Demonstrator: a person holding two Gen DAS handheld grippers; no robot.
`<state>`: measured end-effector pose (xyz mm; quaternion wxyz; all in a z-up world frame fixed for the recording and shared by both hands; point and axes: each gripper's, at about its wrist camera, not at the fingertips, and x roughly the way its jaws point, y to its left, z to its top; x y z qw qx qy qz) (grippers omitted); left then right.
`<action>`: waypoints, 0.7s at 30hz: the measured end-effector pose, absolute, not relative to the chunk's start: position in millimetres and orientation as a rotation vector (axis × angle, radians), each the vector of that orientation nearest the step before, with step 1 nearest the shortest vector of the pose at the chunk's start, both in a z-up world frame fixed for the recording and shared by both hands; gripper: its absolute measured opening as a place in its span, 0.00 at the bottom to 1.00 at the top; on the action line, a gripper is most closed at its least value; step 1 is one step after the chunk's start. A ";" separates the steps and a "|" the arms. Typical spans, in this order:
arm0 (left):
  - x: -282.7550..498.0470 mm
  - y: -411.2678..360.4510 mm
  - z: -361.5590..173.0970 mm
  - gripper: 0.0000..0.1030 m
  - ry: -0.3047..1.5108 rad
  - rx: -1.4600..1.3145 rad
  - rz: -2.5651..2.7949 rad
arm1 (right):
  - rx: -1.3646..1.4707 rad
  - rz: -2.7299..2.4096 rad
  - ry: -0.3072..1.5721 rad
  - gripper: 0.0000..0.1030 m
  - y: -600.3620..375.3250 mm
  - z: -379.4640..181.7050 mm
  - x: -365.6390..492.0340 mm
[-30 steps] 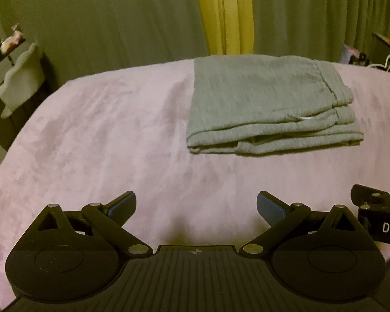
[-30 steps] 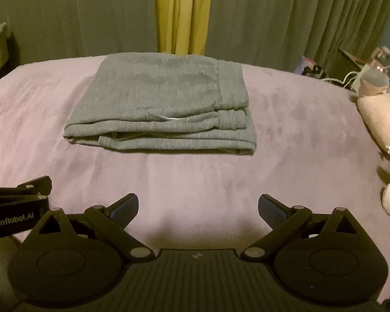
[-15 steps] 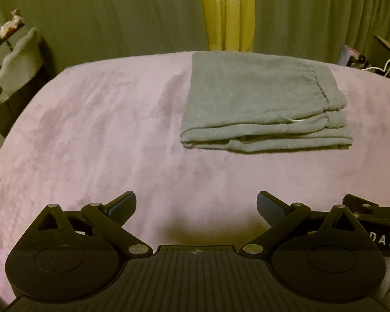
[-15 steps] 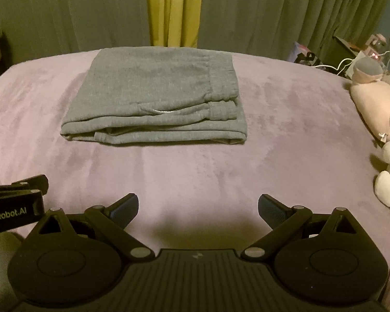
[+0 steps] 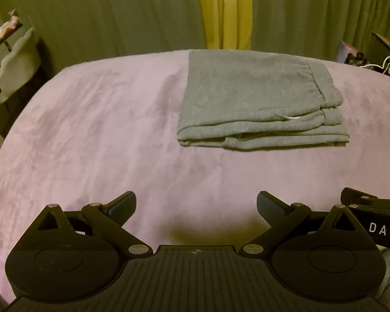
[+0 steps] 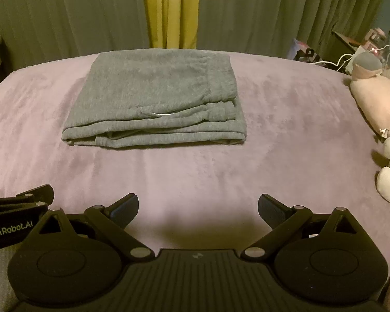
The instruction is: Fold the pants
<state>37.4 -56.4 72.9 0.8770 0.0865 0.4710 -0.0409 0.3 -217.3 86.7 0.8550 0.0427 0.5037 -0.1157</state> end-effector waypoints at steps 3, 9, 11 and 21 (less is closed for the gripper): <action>38.5 -54.6 72.8 0.99 0.983 0.173 -0.082 | 0.093 -0.240 1.058 0.96 -217.0 86.9 0.3; 39.4 -52.8 72.3 0.99 0.987 0.166 -0.076 | 0.095 -0.231 1.055 0.96 -217.3 89.0 0.2; 39.2 -52.9 72.2 0.99 0.989 0.165 -0.077 | 0.097 -0.228 1.054 0.96 -217.0 89.7 0.4; 38.8 -53.0 70.9 0.99 0.996 0.168 -0.077 | 0.098 -0.228 1.056 0.96 -216.5 90.3 0.1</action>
